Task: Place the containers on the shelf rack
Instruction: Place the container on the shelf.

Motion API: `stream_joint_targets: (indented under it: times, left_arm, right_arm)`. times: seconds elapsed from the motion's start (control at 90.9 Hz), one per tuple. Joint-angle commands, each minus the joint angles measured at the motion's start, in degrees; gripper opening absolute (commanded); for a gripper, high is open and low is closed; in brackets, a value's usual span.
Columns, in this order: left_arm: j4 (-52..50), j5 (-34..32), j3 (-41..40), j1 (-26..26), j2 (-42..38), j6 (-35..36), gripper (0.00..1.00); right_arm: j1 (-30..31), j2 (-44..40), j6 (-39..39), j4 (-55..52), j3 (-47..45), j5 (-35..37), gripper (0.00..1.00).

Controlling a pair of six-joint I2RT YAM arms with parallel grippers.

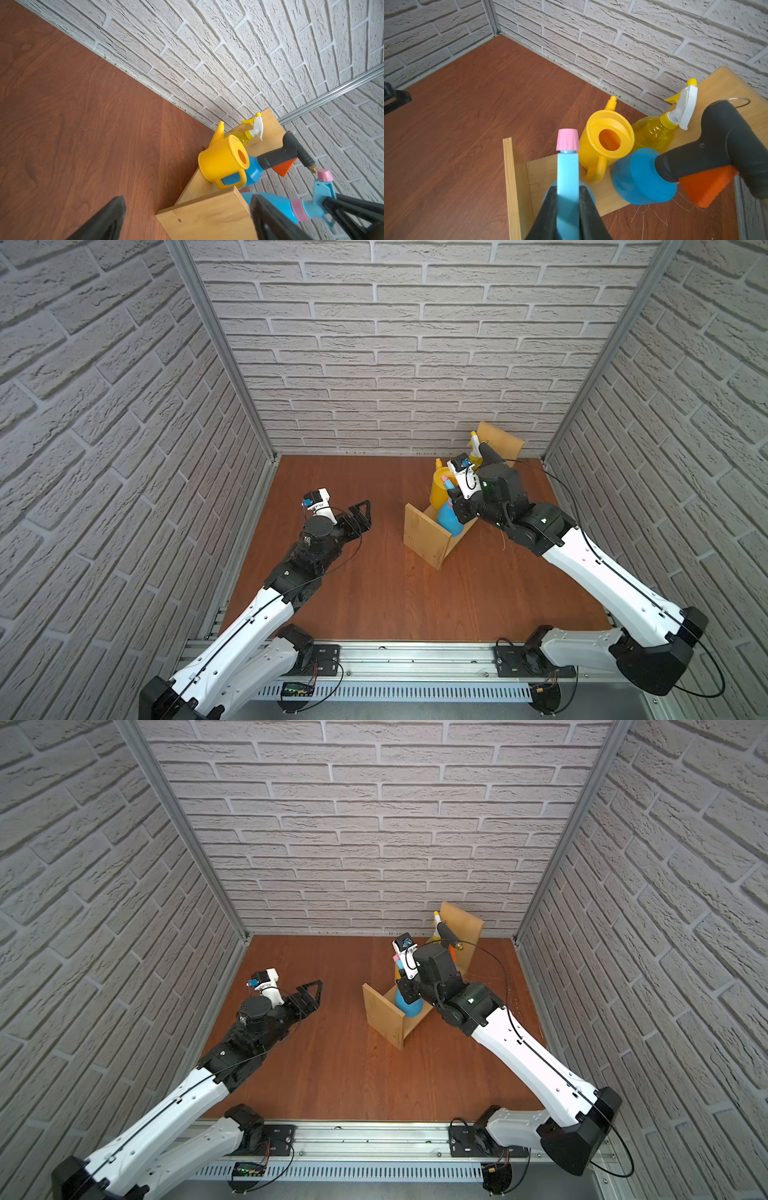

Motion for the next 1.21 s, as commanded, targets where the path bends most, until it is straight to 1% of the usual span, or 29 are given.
stream_joint_targets:
  times: [0.0,0.176,0.506,0.682,0.792,0.924,1.034,1.199]
  left_arm:
    - [0.9,-0.9,-0.5,0.2,-0.7,-0.1,0.98]
    - [0.9,-1.1,-0.6,0.3,-0.6,-0.1,0.98]
    - [1.1,-1.2,-0.7,0.2,-0.4,-0.2,0.98]
    - [1.2,-1.5,-0.9,0.2,-0.6,-0.2,0.98]
    - [1.3,-1.6,-0.9,0.2,-0.5,-0.2,0.98]
    - [1.5,-1.5,-0.9,0.2,-0.4,-0.3,0.98]
    - [1.5,-1.6,-0.9,0.2,-0.4,-0.3,0.98]
    - [1.4,-1.7,-0.9,0.2,-0.6,-0.2,0.98]
  right_arm:
    - [-0.9,0.0,3.1,7.0,-1.9,0.8,0.03]
    - [-1.9,0.2,4.7,10.6,-5.0,0.3,0.03]
    - [-2.4,2.4,4.9,12.6,-6.9,-0.5,0.04]
    - [-2.4,2.8,5.0,12.8,-7.9,-1.0,0.07]
    - [-2.4,2.8,5.0,12.7,-8.3,-1.3,0.14]
    - [-2.4,2.5,5.2,12.7,-8.8,-1.6,0.29]
    - [-2.4,1.9,5.2,12.6,-9.1,-2.0,0.39]
    - [-2.4,0.1,5.1,12.3,-9.3,-2.4,0.5]
